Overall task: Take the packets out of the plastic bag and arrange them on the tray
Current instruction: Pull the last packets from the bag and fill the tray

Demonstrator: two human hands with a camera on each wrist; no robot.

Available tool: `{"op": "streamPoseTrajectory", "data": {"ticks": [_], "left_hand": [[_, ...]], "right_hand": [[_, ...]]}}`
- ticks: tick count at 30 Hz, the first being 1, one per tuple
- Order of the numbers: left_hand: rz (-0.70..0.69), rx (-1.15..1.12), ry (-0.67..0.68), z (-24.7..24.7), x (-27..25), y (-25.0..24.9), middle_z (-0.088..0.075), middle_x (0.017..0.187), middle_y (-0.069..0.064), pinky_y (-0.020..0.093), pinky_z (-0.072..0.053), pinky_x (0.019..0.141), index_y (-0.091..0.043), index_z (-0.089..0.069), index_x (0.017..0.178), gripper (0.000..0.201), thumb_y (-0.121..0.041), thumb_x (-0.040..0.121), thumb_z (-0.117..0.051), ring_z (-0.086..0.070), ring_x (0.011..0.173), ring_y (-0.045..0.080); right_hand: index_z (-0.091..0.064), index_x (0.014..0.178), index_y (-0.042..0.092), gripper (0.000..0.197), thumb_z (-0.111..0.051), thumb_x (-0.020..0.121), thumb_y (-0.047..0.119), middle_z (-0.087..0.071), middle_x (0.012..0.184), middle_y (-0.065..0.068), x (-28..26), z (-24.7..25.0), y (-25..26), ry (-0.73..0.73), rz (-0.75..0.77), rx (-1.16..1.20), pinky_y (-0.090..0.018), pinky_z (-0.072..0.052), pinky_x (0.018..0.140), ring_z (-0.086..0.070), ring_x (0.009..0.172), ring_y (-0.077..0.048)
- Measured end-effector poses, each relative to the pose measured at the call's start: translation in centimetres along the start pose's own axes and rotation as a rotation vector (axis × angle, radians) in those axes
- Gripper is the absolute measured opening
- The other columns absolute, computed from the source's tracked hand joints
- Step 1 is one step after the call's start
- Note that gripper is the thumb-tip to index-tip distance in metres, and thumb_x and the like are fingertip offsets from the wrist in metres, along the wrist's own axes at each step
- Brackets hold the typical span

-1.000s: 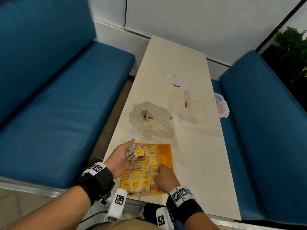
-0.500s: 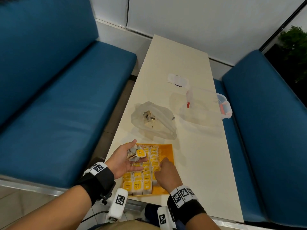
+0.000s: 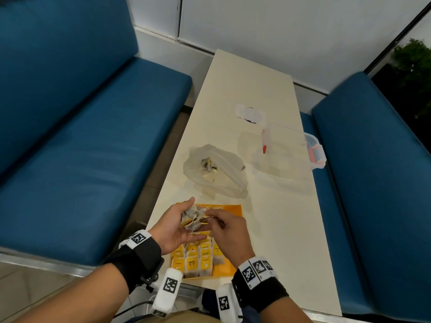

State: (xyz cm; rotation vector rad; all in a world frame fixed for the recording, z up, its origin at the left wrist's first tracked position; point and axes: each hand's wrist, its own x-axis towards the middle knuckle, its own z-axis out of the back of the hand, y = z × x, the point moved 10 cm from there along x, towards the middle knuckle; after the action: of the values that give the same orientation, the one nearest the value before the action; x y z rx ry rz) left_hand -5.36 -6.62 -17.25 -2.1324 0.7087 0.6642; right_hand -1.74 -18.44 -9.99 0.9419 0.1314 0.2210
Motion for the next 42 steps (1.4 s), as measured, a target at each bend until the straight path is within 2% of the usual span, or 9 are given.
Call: {"op": "streamPoseTrajectory", "data": {"ticks": [4, 7, 13, 18, 22, 26, 30, 37, 42], "left_hand": [[-0.014, 0.014, -0.003, 0.1, -0.1, -0.3, -0.070, 0.124, 0.023, 0.050, -0.054, 0.096, -0.004, -0.069, 0.125, 0.053, -0.046, 0.103, -0.047, -0.066, 0.119, 0.041], [-0.025, 0.012, 0.006, -0.1, 0.0, -0.4, -0.072, 0.120, 0.022, 0.052, -0.052, 0.101, -0.003, -0.072, 0.122, 0.053, -0.046, 0.103, -0.046, -0.069, 0.113, 0.038], [-0.041, -0.003, -0.027, 0.0, 0.3, -0.8, -0.071, 0.120, 0.026, 0.049, -0.057, 0.092, 0.000, -0.068, 0.121, 0.052, -0.045, 0.103, -0.048, -0.070, 0.103, 0.035], [-0.042, -0.011, -0.036, 0.5, 0.4, -0.6, -0.072, 0.119, 0.025, 0.049, -0.056, 0.092, 0.000, -0.067, 0.123, 0.053, -0.045, 0.102, -0.049, -0.072, 0.102, 0.033], [-0.051, 0.010, -0.068, 0.8, 0.2, -0.7, -0.073, 0.117, 0.024, 0.049, -0.058, 0.093, -0.001, -0.069, 0.121, 0.052, -0.045, 0.104, -0.047, -0.072, 0.103, 0.033], [-0.054, 0.020, -0.074, 0.8, 0.2, -0.8, -0.073, 0.117, 0.024, 0.052, -0.055, 0.098, -0.002, -0.069, 0.119, 0.051, -0.045, 0.104, -0.047, -0.072, 0.103, 0.033], [-0.053, 0.034, -0.071, 0.7, 0.1, -0.7, -0.072, 0.118, 0.024, 0.053, -0.055, 0.099, -0.002, -0.069, 0.120, 0.051, -0.045, 0.104, -0.047, -0.072, 0.106, 0.034], [-0.058, 0.028, -0.075, 0.8, 0.1, -0.8, -0.071, 0.120, 0.025, 0.050, -0.058, 0.092, -0.001, -0.067, 0.122, 0.052, -0.045, 0.104, -0.047, -0.071, 0.103, 0.033], [-0.056, 0.037, -0.072, 0.7, 0.0, -0.7, -0.070, 0.120, 0.025, 0.050, -0.057, 0.094, -0.001, -0.067, 0.122, 0.052, -0.045, 0.105, -0.046, -0.071, 0.105, 0.034]], "right_hand": [[-0.077, 0.095, 0.022, 0.011, -0.071, 0.087, 0.018, -0.072, 0.082, 0.010, 0.6, 1.6, 0.1, -0.017, -0.087, 0.081, -0.015, -0.053, 0.071, -0.067, 0.078, -0.002], [-0.074, 0.087, 0.028, 0.012, -0.073, 0.085, 0.015, -0.068, 0.079, 0.009, 1.1, 2.8, 0.8, -0.033, -0.039, 0.032, -0.011, -0.047, 0.067, -0.061, 0.072, -0.002], [-0.057, 0.108, 0.027, 0.028, -0.070, 0.087, 0.015, -0.059, 0.079, 0.009, 2.2, 4.1, 0.8, 0.057, -0.090, -0.156, -0.013, -0.047, 0.065, -0.054, 0.065, -0.003], [-0.066, 0.080, 0.026, 0.015, -0.070, 0.081, 0.012, -0.062, 0.077, 0.012, 2.4, 4.7, 1.0, 0.139, -0.085, -0.244, -0.008, -0.042, 0.060, -0.055, 0.065, 0.002], [-0.063, 0.079, 0.024, 0.010, -0.065, 0.079, 0.014, -0.063, 0.078, 0.010, 1.5, 3.9, -1.3, 0.228, -0.187, -0.294, -0.013, -0.042, 0.054, -0.054, 0.060, -0.004], [-0.058, 0.079, 0.028, 0.017, -0.061, 0.081, 0.011, -0.066, 0.078, 0.006, 0.8, 2.9, -2.3, 0.271, -0.216, -0.278, -0.026, -0.052, 0.064, -0.066, 0.071, -0.015], [-0.064, 0.086, 0.028, 0.019, -0.062, 0.084, 0.009, -0.065, 0.081, 0.008, -0.2, 1.6, -3.9, 0.359, -0.260, -0.358, -0.027, -0.054, 0.075, -0.067, 0.081, -0.014], [-0.067, 0.110, 0.019, 0.023, -0.062, 0.089, 0.012, -0.060, 0.106, 0.002, -2.5, -0.8, -6.4, 0.554, -0.346, -0.479, -0.019, -0.047, 0.067, -0.059, 0.092, -0.014], [-0.062, 0.101, 0.024, 0.023, -0.056, 0.088, 0.005, -0.064, 0.116, -0.005, -3.3, -2.2, -7.8, 0.609, -0.416, -0.515, -0.028, -0.053, 0.073, -0.067, 0.093, -0.022]]}}
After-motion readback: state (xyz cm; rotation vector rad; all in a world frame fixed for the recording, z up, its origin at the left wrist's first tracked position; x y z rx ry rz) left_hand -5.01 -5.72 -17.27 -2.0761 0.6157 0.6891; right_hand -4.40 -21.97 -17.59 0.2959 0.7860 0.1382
